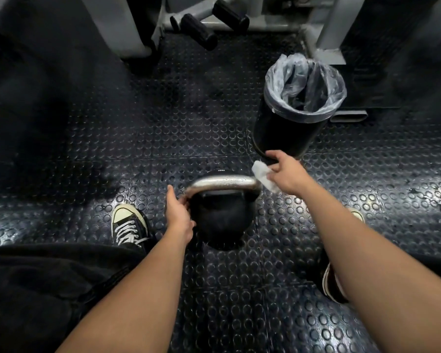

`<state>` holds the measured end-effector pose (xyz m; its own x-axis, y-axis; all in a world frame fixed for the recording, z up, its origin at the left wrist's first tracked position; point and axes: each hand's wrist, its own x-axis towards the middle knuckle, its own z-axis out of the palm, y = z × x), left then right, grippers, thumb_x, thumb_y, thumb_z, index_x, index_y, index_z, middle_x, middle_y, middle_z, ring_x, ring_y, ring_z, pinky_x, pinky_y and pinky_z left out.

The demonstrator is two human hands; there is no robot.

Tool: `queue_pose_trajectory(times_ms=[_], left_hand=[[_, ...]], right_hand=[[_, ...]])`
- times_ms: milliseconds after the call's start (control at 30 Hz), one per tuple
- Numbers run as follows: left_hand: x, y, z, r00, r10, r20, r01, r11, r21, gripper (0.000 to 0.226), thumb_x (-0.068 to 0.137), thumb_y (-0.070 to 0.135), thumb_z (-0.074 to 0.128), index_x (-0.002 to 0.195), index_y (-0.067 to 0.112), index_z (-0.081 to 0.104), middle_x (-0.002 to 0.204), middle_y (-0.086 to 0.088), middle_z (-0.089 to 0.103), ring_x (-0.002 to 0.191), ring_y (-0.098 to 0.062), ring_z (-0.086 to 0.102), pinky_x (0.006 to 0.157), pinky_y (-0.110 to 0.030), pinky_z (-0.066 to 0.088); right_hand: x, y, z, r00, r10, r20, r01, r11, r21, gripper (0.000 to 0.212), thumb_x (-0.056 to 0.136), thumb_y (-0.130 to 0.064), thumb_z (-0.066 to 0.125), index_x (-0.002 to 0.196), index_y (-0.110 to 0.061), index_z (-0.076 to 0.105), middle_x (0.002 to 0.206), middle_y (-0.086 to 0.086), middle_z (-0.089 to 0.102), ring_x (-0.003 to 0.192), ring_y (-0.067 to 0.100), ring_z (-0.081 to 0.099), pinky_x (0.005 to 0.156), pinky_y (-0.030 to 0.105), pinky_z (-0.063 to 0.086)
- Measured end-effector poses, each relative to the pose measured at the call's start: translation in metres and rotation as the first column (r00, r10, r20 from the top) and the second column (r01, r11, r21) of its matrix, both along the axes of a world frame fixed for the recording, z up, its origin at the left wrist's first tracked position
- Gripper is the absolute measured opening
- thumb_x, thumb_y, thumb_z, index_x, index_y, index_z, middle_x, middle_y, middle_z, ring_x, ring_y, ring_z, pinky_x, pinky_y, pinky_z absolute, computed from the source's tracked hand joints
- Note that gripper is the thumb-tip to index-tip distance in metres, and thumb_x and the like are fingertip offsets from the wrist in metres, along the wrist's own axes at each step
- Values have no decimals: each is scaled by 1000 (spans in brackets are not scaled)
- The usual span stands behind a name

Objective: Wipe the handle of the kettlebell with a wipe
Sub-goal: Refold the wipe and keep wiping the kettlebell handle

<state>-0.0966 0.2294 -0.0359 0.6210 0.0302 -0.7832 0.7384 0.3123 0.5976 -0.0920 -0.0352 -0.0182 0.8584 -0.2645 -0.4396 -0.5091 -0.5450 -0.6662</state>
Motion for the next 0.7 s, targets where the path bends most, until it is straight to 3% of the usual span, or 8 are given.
queue_pose_trajectory(times_ms=[67,133,233,367,433,533,600,700], left_hand=[[0,1,1,1000,14,-6,-14,1000,-3,72,100,70,29,128,12,64,126,-12,65,97,-20,63,72,-36,50],[2,1,-1,1000,13,-10,-13,1000,-4,76,99,71,30,133,12,63,132,-12,64,99,-20,63,74,-37,51],[2,2,-1,1000,19,-15,-19,1000,6,79,98,73,29,139,13,60,139,-12,61,106,-22,62,78,-38,51],[2,3,-2,1000,6,-11,-7,1000,-3,79,98,73,28,137,13,61,137,-12,62,112,-25,60,89,-43,50],[1,3,-1,1000,7,-8,-7,1000,-5,76,99,73,28,133,14,62,134,-12,64,111,-25,61,89,-43,50],[1,3,1,1000,9,2,-9,1000,20,73,98,73,30,126,15,64,133,-10,65,101,-20,66,72,-35,46],[1,3,1,1000,6,-8,-6,1000,22,76,99,72,30,133,12,61,134,-11,64,109,-23,66,76,-36,50],[1,3,0,1000,5,-19,-4,1000,12,79,100,71,29,142,11,57,138,-14,62,124,-29,60,79,-38,53]], right_hand=[[11,-2,4,958,256,-128,-268,960,-88,47,91,-3,59,130,-29,62,113,-7,69,98,15,64,80,29,51],[17,-1,7,891,399,-218,-432,891,-137,41,88,-1,56,103,-34,74,101,-9,72,94,15,64,79,29,51],[28,4,12,812,516,-273,-567,808,-159,50,82,6,48,71,-39,67,82,-18,66,86,14,62,69,25,46],[38,6,27,767,578,-279,-628,766,-138,53,83,7,49,99,-36,77,97,-15,70,93,11,64,82,28,52],[39,1,34,780,566,-267,-609,785,-115,50,84,3,53,101,-37,77,98,-17,71,91,7,64,81,27,52],[38,3,33,769,570,-291,-626,763,-161,49,83,3,54,106,-34,77,97,-17,68,93,10,62,77,27,48],[37,10,25,754,583,-301,-648,734,-202,54,82,6,47,108,-32,76,102,-12,67,95,14,60,78,28,45],[33,12,24,795,548,-259,-598,778,-192,57,82,7,45,107,-33,77,100,-11,68,93,12,61,78,26,47]])
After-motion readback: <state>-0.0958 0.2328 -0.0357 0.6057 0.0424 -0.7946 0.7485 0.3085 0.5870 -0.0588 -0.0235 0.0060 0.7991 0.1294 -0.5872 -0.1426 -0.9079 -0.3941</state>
